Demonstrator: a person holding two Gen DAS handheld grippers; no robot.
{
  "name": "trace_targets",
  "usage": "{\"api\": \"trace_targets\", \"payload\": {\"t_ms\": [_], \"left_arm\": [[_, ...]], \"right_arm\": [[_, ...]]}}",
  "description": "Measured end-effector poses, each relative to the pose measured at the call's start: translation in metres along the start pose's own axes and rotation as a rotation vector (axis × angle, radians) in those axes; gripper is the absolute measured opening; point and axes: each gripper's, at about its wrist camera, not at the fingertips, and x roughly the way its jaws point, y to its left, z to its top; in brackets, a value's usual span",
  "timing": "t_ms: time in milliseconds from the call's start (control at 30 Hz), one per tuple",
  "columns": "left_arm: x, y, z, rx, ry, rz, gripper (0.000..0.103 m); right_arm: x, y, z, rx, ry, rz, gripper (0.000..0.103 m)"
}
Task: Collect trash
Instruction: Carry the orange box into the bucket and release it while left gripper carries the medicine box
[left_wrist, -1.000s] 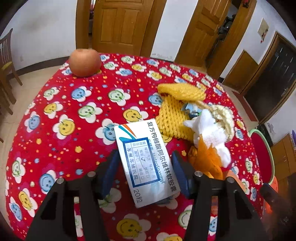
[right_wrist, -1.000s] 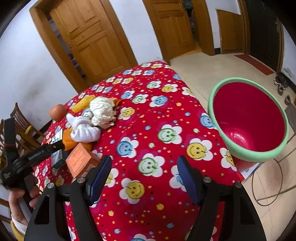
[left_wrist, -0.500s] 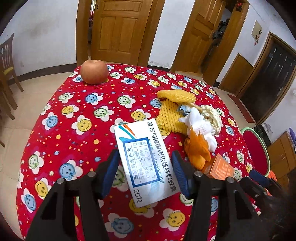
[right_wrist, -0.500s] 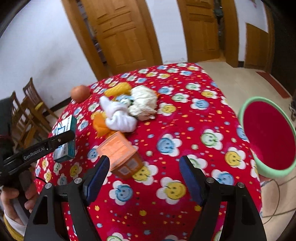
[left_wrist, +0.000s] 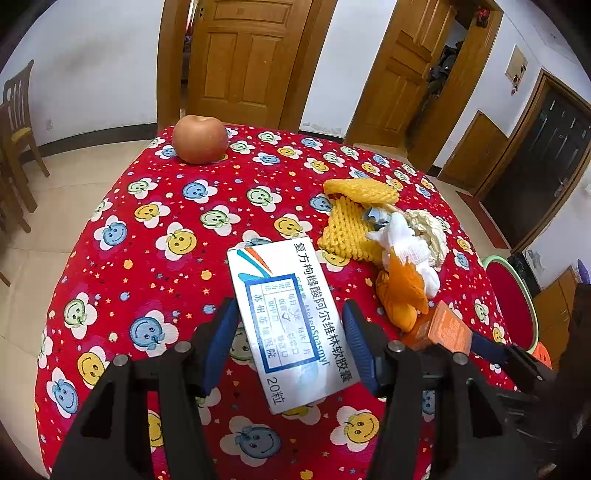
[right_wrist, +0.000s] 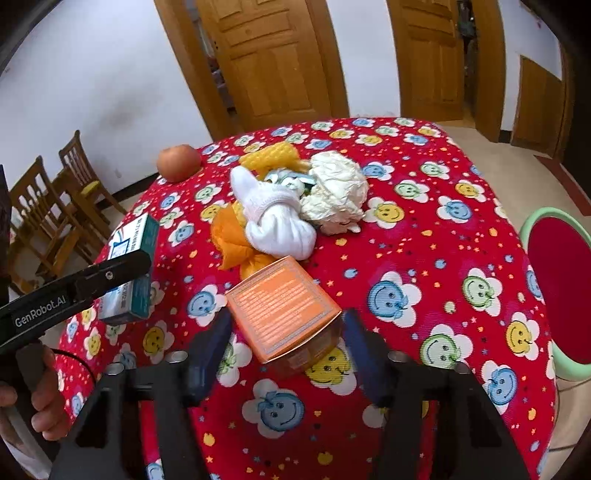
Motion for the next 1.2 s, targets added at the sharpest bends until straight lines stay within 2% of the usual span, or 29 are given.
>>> {"api": "trace_targets", "payload": {"t_ms": [200,567,800,1200], "left_arm": [[-0.008,-0.009,-0.001,0.009,-0.009,-0.031,0.058],[-0.024,-0.049,-0.001,0.069,-0.012,-0.107,0.058],[-0.022,-0.090,0.002,0.129,0.010,-0.167,0.058],[0.008,-0.181,0.008,0.266,0.090,-0.282,0.058]], "right_arm": [[-0.012,-0.007,-0.002,0.023,-0.020,0.027,0.059],[-0.066,-0.038,-0.003,0.098,-0.134,0.009,0.059],[-0.097,-0.078,-0.002,0.174,-0.201,-0.053,0.059],[-0.129,-0.180,-0.006,0.350,-0.255,-0.221,0.059]]}}
